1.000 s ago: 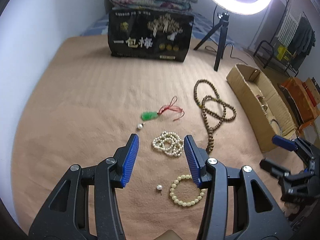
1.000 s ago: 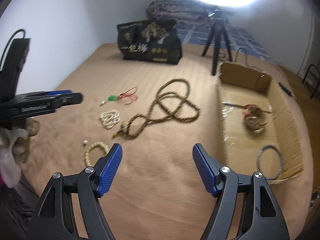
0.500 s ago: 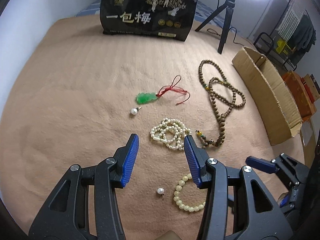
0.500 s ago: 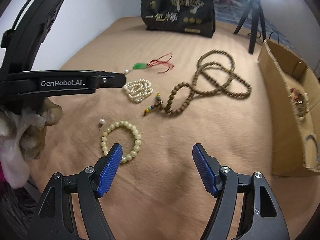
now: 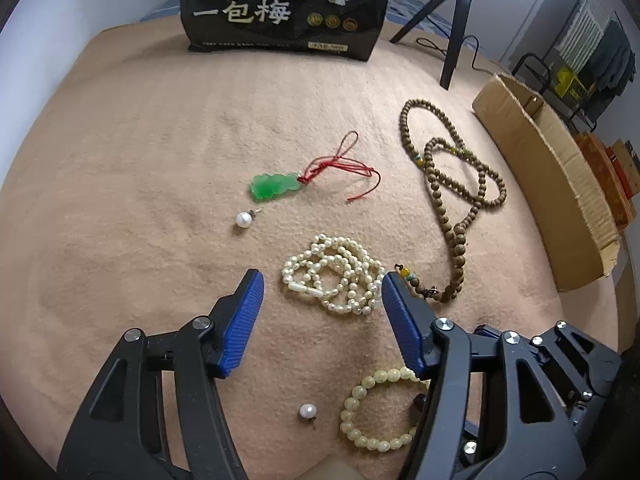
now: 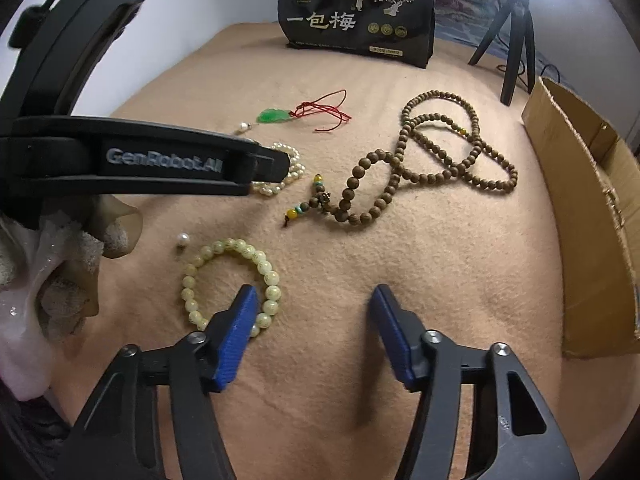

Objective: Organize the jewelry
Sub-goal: 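Move both tools back toward the remaining jewelry on the bed, then grasp the pearl necklace with the left tool while the right tool grasps the jade bracelet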

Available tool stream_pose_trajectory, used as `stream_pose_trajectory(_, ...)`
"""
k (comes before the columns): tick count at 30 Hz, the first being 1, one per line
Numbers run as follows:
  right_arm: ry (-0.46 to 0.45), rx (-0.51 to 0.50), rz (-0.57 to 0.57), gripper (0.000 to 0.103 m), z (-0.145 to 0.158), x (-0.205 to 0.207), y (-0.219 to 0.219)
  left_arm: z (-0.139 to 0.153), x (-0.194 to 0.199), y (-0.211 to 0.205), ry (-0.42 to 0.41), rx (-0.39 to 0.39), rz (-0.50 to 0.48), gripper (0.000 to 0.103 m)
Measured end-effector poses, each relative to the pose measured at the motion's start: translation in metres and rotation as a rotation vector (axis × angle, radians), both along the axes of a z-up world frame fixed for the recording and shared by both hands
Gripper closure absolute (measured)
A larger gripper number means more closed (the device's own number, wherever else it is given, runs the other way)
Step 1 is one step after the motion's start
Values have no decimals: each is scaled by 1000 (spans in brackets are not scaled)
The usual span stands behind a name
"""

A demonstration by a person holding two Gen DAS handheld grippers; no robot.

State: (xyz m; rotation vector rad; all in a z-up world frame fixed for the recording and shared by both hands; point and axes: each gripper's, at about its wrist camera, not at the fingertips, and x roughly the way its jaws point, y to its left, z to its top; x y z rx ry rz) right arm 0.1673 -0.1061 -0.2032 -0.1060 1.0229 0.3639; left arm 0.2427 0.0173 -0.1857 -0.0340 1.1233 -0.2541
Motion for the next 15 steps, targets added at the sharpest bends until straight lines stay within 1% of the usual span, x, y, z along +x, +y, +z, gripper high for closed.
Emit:
stream_pose_trajectory(2, -1, -15, 5, 54, 0, 0, 0, -3, 1, -3, -6, 22, -3, 40)
stream_pose_trajectory(4, 0, -21, 1, 66, 1, 1, -4, -5, 2, -6, -12, 39, -12, 40)
stream_pose_trajectory(7, 16, 4, -12, 75, 2, 4, -13, -9, 3, -10, -19, 69, -18, 40)
stream_pose_trajectory(12, 23, 8, -8, 81, 1, 8, -17, -12, 5, -15, -44, 113, -19, 40)
stream_pose_trajectory(14, 22, 4, -8, 83, 1, 7, -16, -12, 4, -15, -52, 116, -12, 45)
stream_pose_trajectory(15, 21, 3, -7, 86, 1, 7, -16, -12, 4, -15, -59, 121, -7, 55)
